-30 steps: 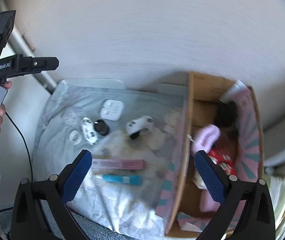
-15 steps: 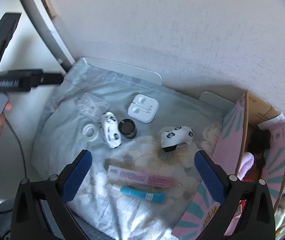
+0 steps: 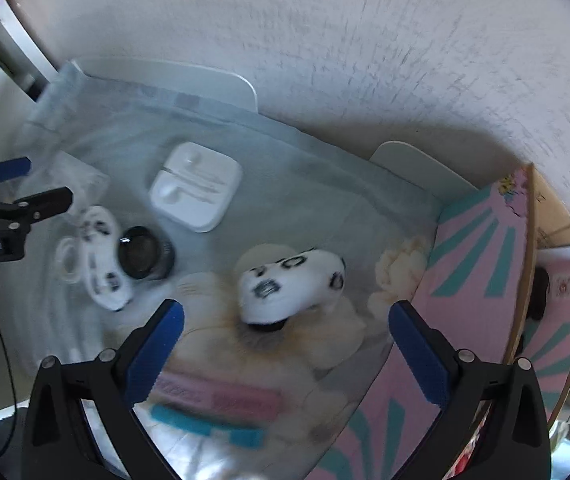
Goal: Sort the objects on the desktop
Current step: 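Grasp the clear floss-pick box with the left tool while the right tool grasps a white panda sock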
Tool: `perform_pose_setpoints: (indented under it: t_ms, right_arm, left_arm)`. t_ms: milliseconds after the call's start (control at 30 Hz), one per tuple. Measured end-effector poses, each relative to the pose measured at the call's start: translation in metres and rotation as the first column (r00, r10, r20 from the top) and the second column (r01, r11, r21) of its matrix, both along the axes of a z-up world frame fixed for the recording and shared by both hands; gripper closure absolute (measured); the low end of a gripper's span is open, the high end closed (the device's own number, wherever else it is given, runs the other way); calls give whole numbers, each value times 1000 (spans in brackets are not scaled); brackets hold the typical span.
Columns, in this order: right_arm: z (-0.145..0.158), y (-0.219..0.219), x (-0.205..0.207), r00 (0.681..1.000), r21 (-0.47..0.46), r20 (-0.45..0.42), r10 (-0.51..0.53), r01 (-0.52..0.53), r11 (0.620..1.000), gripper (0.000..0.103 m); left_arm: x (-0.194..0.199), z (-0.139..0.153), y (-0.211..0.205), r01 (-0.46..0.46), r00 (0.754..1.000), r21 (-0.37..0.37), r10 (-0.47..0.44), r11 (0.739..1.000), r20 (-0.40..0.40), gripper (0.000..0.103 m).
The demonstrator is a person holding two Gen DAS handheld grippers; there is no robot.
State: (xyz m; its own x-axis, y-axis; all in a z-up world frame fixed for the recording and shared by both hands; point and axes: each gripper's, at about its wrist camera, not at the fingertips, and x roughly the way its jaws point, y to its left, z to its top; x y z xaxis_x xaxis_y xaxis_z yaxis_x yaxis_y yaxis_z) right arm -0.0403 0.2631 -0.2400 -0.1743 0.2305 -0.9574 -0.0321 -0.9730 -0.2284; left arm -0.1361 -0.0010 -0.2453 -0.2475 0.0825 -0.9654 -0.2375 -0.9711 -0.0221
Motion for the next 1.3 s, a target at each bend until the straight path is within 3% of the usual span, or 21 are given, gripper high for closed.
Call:
perform_pose_setpoints:
  t_ms: [200, 400, 533, 600, 700, 800, 1300]
  right_arm:
    - [-17, 4, -6, 999, 34, 42, 22, -24, 999, 1]
    - [-27, 5, -9, 997, 64, 61, 41, -44, 997, 1]
    - [-29, 7, -10, 997, 51, 63, 42, -45, 998, 6]
    - [-32, 11, -10, 997, 35, 65, 32, -34, 999, 13]
    - [-34, 16, -10, 997, -9, 72, 13, -12, 1000, 32]
    - [-31, 19, -11, 998, -65, 60, -3, 7, 998, 41]
    - [-11, 9, -13, 999, -87, 43, -10, 13, 996, 45]
  left_arm:
    - [5, -14, 9, 10, 1000, -29, -10, 1000, 14, 6]
    - [9, -23, 8, -18, 999, 1, 18, 1000, 31, 22]
    - [14, -22, 10, -6, 1000, -5, 6, 1000, 15, 23]
    - [17, -22, 10, -4, 1000, -2, 4, 1000, 11, 24]
    - [21, -21, 11, -3, 1000, 1, 3, 1000, 5, 24]
    - [24, -21, 12, -1, 1000, 3, 1, 1000, 1, 24]
    - [39, 3, -7, -65, 998, 26, 66, 998, -23, 24]
